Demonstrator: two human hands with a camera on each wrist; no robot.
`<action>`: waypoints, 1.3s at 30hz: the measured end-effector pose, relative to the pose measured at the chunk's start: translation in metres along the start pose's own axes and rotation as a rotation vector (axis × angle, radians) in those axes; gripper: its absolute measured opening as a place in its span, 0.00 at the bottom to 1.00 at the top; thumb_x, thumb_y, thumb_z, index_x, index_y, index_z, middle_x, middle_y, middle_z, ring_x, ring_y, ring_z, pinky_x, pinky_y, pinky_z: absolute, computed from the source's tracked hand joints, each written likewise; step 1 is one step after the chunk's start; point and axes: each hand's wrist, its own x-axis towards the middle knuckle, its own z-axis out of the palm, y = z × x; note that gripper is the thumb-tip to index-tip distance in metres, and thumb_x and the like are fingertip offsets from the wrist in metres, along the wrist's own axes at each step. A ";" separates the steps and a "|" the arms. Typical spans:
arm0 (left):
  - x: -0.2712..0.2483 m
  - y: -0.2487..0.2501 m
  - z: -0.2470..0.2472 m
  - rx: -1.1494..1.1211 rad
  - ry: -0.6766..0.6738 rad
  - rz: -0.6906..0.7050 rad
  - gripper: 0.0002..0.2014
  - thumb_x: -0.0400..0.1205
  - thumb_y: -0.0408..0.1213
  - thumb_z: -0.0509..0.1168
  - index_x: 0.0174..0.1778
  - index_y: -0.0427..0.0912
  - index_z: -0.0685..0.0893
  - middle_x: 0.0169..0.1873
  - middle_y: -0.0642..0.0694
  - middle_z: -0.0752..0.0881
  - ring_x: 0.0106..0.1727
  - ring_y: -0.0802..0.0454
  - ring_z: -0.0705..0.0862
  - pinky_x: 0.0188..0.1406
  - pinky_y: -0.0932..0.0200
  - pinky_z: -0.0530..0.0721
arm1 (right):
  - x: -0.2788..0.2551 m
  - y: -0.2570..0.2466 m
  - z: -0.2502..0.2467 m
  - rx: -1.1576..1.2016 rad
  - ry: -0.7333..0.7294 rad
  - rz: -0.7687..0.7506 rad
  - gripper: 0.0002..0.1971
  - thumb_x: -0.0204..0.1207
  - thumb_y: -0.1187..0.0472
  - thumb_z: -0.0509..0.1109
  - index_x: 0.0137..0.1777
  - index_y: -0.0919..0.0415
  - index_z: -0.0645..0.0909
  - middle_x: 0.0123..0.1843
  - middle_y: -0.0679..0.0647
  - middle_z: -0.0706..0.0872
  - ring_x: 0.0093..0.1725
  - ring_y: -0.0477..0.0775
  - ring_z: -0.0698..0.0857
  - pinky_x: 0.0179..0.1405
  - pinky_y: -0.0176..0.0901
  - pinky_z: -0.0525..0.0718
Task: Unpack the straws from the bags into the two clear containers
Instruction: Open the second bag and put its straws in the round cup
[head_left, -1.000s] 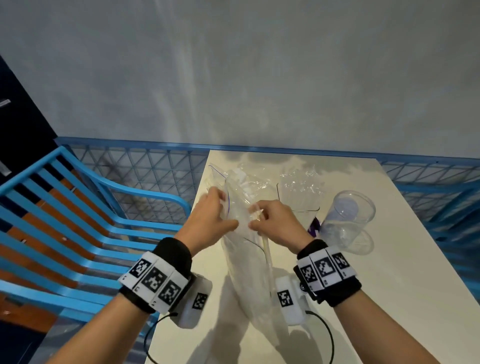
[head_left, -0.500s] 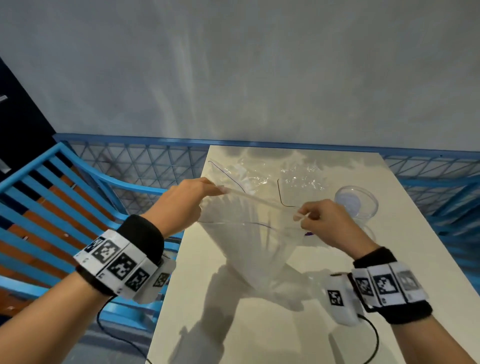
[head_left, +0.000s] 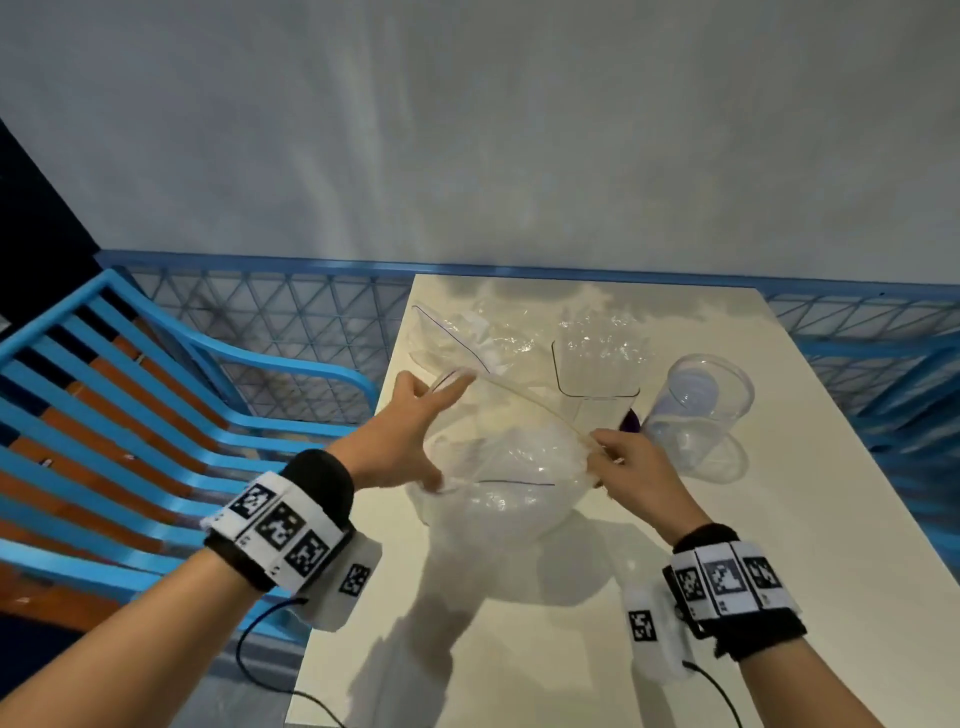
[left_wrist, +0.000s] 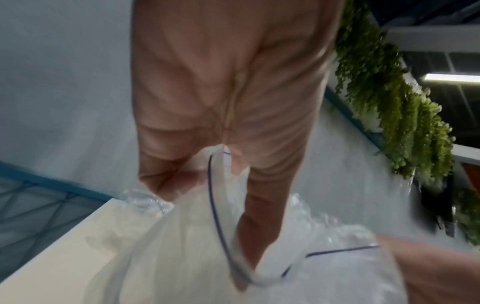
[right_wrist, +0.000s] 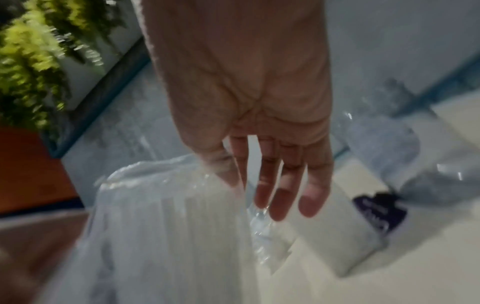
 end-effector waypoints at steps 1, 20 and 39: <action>0.003 -0.003 0.008 0.044 -0.044 -0.022 0.61 0.68 0.27 0.79 0.84 0.66 0.44 0.70 0.44 0.61 0.60 0.46 0.74 0.53 0.65 0.77 | -0.003 -0.004 0.005 0.075 -0.078 0.053 0.10 0.78 0.65 0.62 0.44 0.49 0.82 0.37 0.54 0.84 0.38 0.54 0.82 0.37 0.41 0.81; 0.011 -0.006 0.055 -0.807 0.517 -0.147 0.26 0.71 0.59 0.73 0.61 0.51 0.82 0.53 0.53 0.89 0.56 0.51 0.86 0.55 0.45 0.87 | -0.012 -0.041 0.028 0.555 -0.356 0.229 0.13 0.81 0.65 0.65 0.63 0.61 0.81 0.50 0.60 0.87 0.37 0.52 0.88 0.32 0.43 0.87; 0.011 -0.023 0.071 -0.720 0.024 -0.110 0.45 0.72 0.28 0.70 0.81 0.59 0.58 0.66 0.44 0.64 0.58 0.43 0.79 0.44 0.60 0.85 | -0.016 0.002 0.012 0.953 -0.002 0.311 0.13 0.75 0.79 0.66 0.59 0.73 0.81 0.57 0.64 0.88 0.51 0.58 0.91 0.49 0.40 0.90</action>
